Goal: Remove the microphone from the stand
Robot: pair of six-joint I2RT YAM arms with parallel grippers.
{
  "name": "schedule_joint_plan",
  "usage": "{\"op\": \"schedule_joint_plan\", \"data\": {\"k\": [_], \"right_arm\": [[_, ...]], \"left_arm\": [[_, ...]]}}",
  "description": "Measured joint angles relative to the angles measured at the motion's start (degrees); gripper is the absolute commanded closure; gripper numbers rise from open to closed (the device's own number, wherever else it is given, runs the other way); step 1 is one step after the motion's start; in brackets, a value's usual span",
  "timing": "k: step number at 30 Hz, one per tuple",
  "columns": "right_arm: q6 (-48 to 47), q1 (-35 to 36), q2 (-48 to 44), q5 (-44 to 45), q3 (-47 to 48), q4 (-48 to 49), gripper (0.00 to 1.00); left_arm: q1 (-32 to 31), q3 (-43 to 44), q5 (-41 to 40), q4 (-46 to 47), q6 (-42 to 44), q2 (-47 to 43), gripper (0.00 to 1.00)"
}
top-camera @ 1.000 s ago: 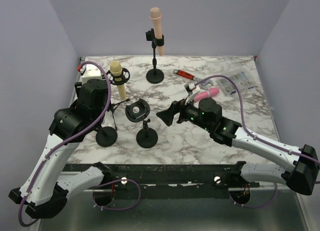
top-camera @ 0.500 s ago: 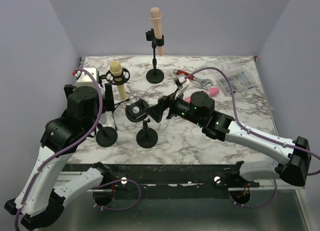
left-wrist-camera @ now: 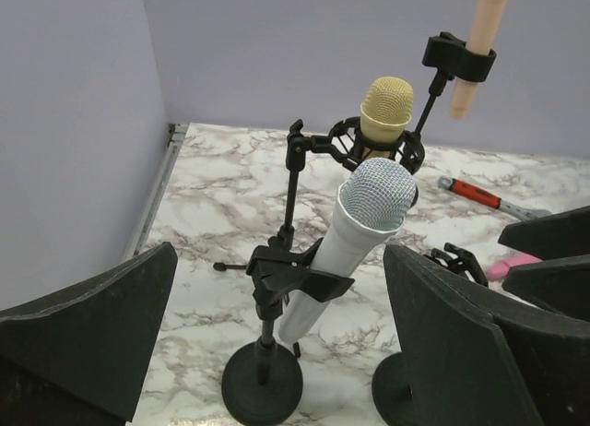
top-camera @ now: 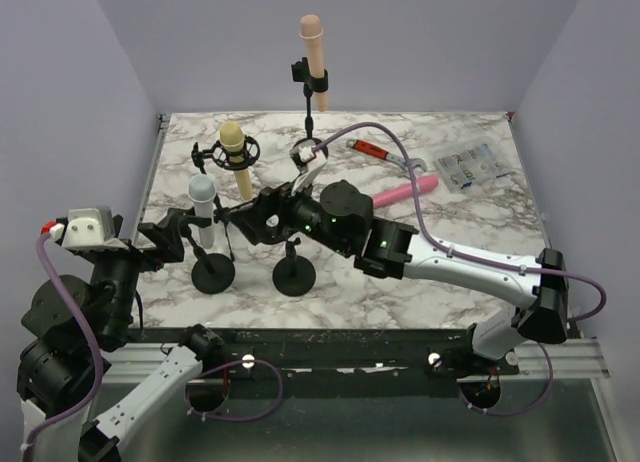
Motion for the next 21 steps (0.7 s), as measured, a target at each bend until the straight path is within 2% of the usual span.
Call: {"op": "schedule_joint_plan", "data": {"k": [9, 14, 18, 21], "right_arm": [[1.1, 6.3, 13.7, 13.5, 15.3, -3.0, 0.0], [1.0, 6.6, 21.7, 18.0, 25.1, -6.6, 0.07], [1.0, 6.6, 26.5, 20.5, 31.2, -9.2, 0.09], [0.8, 6.8, 29.5, 22.0, 35.3, -10.8, 0.17]], "left_arm": [[0.0, -9.6, -0.3, 3.3, 1.5, -12.0, 0.01], [0.0, -11.0, -0.6, 3.8, 1.9, -16.0, 0.01], [0.0, -12.0, -1.2, 3.6, 2.1, -18.1, 0.01], [0.0, -13.0, -1.6, 3.1, 1.2, -18.7, 0.01]]}}
